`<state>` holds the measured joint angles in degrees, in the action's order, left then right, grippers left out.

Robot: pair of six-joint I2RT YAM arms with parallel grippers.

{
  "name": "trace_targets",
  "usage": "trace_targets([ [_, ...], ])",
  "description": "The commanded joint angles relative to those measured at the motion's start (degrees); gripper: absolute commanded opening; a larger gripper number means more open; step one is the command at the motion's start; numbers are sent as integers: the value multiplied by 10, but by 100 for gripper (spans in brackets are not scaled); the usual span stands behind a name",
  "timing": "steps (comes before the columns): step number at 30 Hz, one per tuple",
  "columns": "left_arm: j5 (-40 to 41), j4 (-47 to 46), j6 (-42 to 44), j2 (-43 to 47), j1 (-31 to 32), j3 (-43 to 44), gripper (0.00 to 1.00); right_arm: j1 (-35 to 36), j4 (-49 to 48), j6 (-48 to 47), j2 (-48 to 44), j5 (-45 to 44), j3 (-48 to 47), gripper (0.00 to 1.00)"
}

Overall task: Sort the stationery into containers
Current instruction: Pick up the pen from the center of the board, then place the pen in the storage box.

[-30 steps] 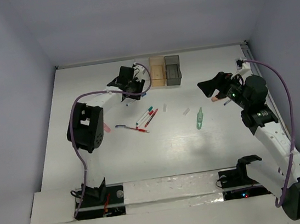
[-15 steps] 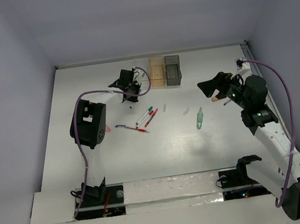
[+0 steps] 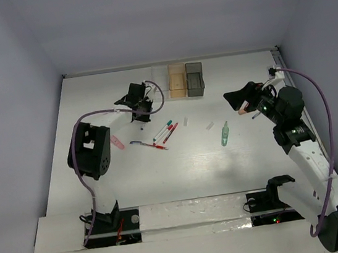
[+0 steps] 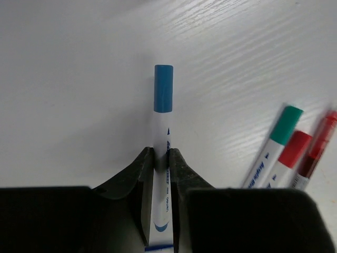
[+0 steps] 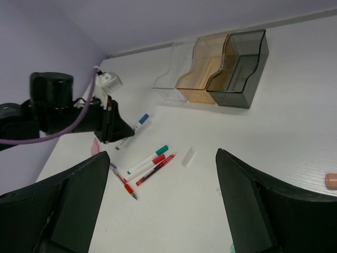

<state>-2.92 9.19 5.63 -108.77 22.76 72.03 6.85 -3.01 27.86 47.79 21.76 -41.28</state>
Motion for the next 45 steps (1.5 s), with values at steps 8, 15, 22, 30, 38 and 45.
trace_targets([
  [8,-112,-27,-99,193,2,-14,0,5,-36,6,39,27,-5,88],
  [15,-101,-17,-175,41,2,210,0,5,-46,7,77,31,-5,88],
  [22,-39,36,-210,-115,2,423,0,5,-53,10,82,35,-2,88],
  [30,-12,51,-209,-202,-9,521,0,5,-59,13,89,41,-1,88],
  [38,-7,55,-196,-237,-19,528,0,5,-64,17,93,48,0,88],
  [45,-18,57,-194,-247,-25,538,23,5,-63,19,86,39,1,89],
])
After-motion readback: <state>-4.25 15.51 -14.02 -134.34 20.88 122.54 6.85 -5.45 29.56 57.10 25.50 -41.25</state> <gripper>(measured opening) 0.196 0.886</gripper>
